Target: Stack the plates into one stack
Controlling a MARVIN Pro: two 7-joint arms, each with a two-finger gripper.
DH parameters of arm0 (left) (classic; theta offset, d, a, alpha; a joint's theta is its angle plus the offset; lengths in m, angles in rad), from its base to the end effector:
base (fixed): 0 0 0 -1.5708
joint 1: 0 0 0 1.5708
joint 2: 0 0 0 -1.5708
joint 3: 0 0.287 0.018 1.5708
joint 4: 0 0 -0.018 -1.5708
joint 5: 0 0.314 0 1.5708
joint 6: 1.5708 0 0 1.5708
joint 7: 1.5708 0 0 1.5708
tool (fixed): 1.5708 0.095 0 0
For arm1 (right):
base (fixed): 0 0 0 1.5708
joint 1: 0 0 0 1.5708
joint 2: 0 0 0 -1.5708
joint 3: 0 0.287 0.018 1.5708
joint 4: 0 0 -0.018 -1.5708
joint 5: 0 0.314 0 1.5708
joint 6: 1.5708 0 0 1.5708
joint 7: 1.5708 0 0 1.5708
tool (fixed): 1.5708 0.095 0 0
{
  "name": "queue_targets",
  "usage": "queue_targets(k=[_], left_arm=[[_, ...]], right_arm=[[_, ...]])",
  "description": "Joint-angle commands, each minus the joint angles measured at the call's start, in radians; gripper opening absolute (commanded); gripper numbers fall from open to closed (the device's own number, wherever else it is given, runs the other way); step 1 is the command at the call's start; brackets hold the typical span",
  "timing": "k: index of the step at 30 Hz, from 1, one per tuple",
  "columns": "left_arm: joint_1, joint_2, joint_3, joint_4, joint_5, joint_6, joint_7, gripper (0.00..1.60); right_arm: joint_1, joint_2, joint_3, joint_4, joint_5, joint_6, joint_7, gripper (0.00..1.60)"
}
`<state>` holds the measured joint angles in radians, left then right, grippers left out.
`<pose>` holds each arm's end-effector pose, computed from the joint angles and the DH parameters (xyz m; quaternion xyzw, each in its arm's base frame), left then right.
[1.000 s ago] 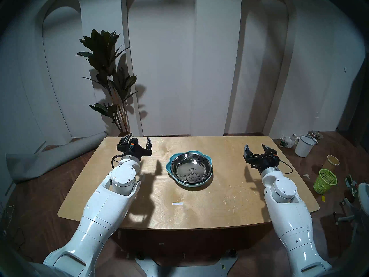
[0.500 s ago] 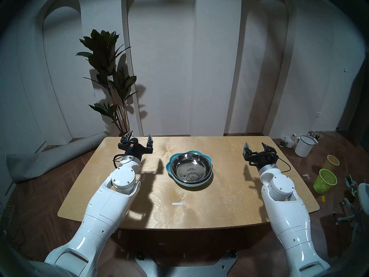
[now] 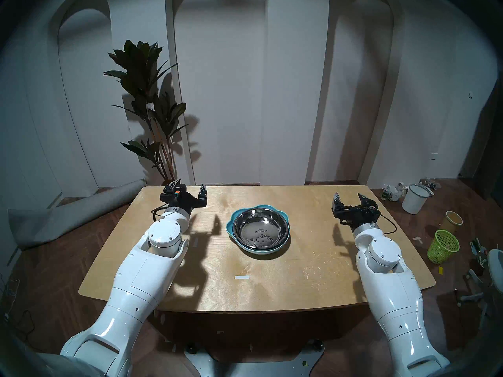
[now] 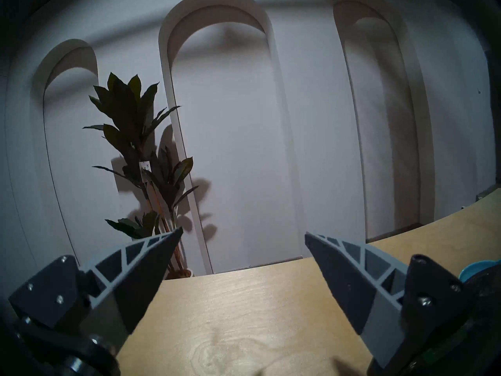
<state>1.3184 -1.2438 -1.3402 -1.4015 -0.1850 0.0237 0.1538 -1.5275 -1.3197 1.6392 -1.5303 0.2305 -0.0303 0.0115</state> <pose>0.4914 0.0442 -0.2703 -0.6970 0.0652 -0.7112 0.0634 0.4377 -0.1069 -0.2827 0.6887 -0.0162 0.7243 0.0296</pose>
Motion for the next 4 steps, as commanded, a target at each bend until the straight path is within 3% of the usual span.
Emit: queue_targets(k=[1, 4], left_arm=[[-0.037, 0.002, -0.009, -0.034, -0.007, 0.023, -0.005, 1.6], [-0.037, 0.003, -0.01, -0.036, -0.009, 0.029, -0.006, 1.6]], right_arm=[[0.012, 0.002, 0.002, -0.026, 0.005, -0.008, 0.007, 1.6], [0.012, 0.002, 0.003, -0.026, 0.004, -0.008, 0.008, 1.6]])
